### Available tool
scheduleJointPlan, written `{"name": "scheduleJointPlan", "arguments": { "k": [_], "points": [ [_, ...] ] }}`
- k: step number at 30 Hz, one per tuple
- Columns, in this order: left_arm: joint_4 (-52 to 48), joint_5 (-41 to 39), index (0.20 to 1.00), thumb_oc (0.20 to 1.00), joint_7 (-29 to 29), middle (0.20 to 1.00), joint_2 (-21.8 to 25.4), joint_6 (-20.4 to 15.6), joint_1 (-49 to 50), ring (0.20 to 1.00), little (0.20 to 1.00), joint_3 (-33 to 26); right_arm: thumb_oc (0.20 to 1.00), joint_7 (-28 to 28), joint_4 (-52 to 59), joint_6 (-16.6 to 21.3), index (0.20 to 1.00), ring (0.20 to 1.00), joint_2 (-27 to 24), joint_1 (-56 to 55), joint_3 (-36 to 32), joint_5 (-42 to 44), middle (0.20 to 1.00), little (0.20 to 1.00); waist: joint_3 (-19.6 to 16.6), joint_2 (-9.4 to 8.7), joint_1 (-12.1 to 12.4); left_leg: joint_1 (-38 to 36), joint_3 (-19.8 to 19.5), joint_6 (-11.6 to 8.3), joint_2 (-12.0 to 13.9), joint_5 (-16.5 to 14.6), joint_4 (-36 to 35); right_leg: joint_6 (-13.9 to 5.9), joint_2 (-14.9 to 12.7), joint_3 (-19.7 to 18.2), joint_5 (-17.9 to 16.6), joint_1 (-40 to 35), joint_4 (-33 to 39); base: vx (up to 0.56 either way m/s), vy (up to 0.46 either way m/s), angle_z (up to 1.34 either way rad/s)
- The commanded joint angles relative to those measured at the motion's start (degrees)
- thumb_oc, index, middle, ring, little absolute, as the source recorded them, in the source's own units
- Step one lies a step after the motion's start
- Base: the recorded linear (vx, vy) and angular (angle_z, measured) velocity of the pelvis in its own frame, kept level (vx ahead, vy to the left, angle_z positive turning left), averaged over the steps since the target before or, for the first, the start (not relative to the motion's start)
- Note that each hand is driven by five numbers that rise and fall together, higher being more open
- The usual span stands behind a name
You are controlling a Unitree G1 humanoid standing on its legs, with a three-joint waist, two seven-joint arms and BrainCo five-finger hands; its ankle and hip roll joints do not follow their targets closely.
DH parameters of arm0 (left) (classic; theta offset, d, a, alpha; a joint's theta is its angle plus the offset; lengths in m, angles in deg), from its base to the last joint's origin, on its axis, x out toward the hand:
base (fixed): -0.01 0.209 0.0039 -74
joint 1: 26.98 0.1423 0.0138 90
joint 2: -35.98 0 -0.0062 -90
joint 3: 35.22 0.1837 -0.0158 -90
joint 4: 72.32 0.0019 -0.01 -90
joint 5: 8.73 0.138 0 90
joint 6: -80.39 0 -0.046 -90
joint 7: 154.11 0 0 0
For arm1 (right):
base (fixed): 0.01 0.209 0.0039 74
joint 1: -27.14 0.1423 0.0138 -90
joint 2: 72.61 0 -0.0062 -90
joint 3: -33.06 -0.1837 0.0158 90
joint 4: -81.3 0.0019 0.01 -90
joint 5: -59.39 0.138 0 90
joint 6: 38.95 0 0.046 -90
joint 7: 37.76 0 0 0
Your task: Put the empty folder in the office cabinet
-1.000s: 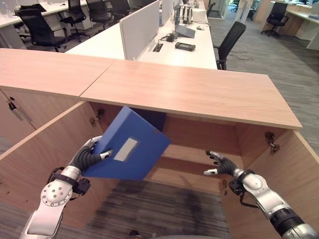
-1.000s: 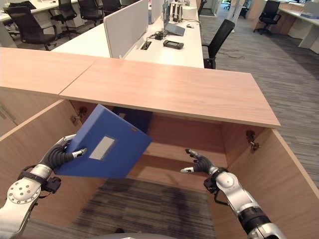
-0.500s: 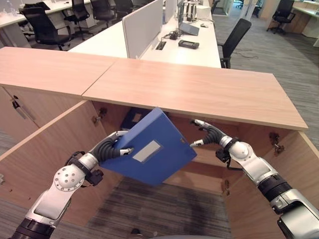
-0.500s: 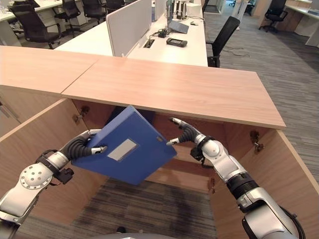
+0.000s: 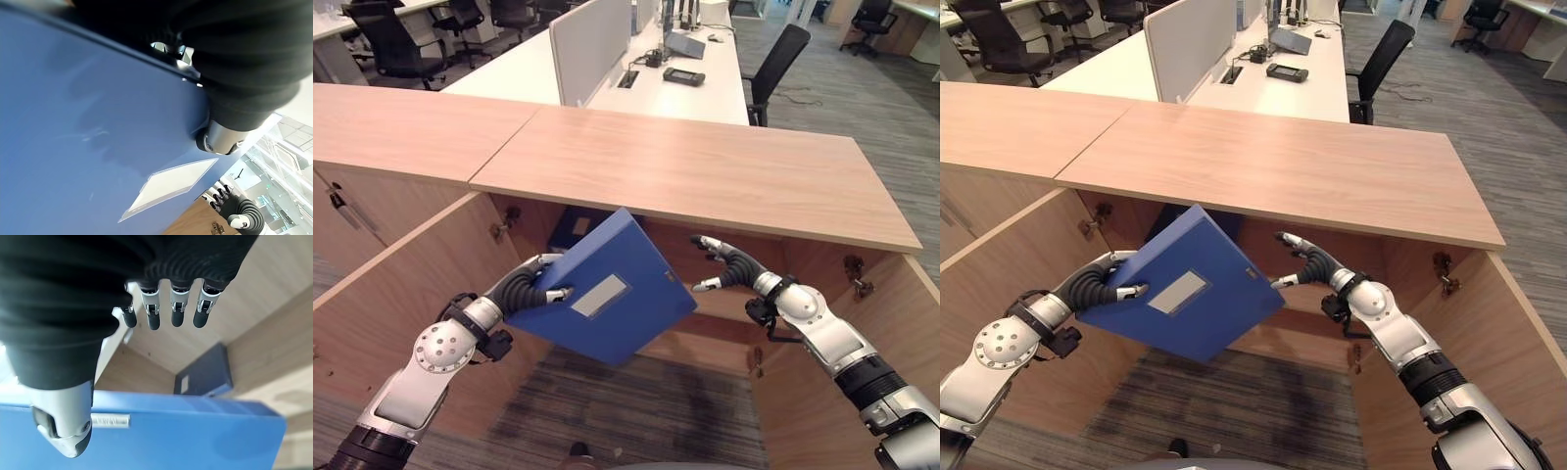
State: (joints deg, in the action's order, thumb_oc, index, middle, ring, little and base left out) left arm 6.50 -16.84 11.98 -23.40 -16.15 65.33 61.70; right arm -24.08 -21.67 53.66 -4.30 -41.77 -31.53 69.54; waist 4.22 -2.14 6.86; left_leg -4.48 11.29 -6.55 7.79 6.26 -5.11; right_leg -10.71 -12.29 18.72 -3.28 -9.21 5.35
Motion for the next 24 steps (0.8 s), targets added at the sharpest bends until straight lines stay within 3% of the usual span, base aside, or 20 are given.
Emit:
{"name": "scheduleJointPlan", "arguments": {
  "k": [1, 11, 16, 22, 23, 24],
  "points": [
    [-0.2, -0.7, 0.200, 0.200, 3.3, 0.200, -0.7, -4.1, -8.7, 0.200, 0.200, 1.1, 1.000, 0.6, 1.2, 2.7, 1.000, 1.000, 1.3, 4.3, 3.1, 2.5, 1.000, 1.000, -1.7, -2.18, 0.0, -1.5, -1.7, 0.97, -2.8, -7.1, 0.1, 0.77, 2.8, 0.8, -0.4, 3.1, -0.4, 0.00, 0.000, 0.00],
    [-1.3, -2.9, 0.200, 0.200, 3.3, 0.200, -4.6, -4.7, -16.2, 0.200, 0.200, 6.6, 1.000, 0.4, -1.8, 2.5, 1.000, 1.000, 6.3, 6.9, 6.5, 2.4, 1.000, 1.000, -2.0, -2.12, -0.5, -1.4, -1.7, 1.00, -2.7, -7.0, 0.1, 0.93, 2.7, 0.8, -0.3, 3.1, -0.4, 0.00, 0.000, 0.00],
    [-5.5, -6.5, 0.200, 0.200, 0.4, 0.200, -3.4, -4.6, -16.7, 0.200, 0.200, 7.5, 1.000, 1.4, -1.0, 3.0, 1.000, 1.000, 5.6, 3.9, 5.6, 0.7, 1.000, 1.000, -2.1, -1.87, -1.4, -1.5, -1.5, 1.05, -2.7, -7.1, 0.1, 0.82, 2.7, 0.7, -0.4, 3.2, -0.4, 0.00, 0.000, 0.00],
    [-6.5, -10.0, 0.200, 0.200, -2.4, 0.200, -3.8, -4.0, -20.6, 0.200, 0.200, 12.6, 1.000, 1.4, 0.7, 2.9, 1.000, 1.000, 5.9, 3.1, 5.1, 0.8, 1.000, 1.000, -2.4, -1.63, -2.8, -1.6, -1.4, 1.17, -2.8, -7.2, 0.1, 0.78, 2.7, 0.2, -0.5, 3.4, -0.4, 0.00, 0.000, -0.01],
    [-5.6, -11.4, 0.200, 0.200, -3.0, 0.200, -5.4, -3.9, -22.7, 0.200, 0.200, 15.9, 1.000, 1.0, -5.6, 2.0, 1.000, 1.000, 10.8, 6.3, 7.9, 2.8, 1.000, 1.000, -2.5, -1.44, -2.3, -2.0, -1.4, 1.13, -2.6, -7.6, 0.1, 0.85, 2.8, 0.2, -0.2, 3.0, -0.4, 0.00, 0.000, 0.00],
    [-5.5, -11.4, 0.200, 0.200, -2.6, 0.200, -5.6, -4.0, -24.2, 0.200, 0.200, 17.2, 1.000, 0.4, -7.4, 2.4, 1.000, 1.000, 11.3, 8.0, 9.1, 2.1, 1.000, 1.000, -2.5, -1.64, -2.2, -1.6, -1.5, 1.19, -2.8, -7.3, 0.1, 0.93, 2.7, 0.3, -0.4, 3.2, -0.4, 0.00, 0.000, 0.00]
  ]
}}
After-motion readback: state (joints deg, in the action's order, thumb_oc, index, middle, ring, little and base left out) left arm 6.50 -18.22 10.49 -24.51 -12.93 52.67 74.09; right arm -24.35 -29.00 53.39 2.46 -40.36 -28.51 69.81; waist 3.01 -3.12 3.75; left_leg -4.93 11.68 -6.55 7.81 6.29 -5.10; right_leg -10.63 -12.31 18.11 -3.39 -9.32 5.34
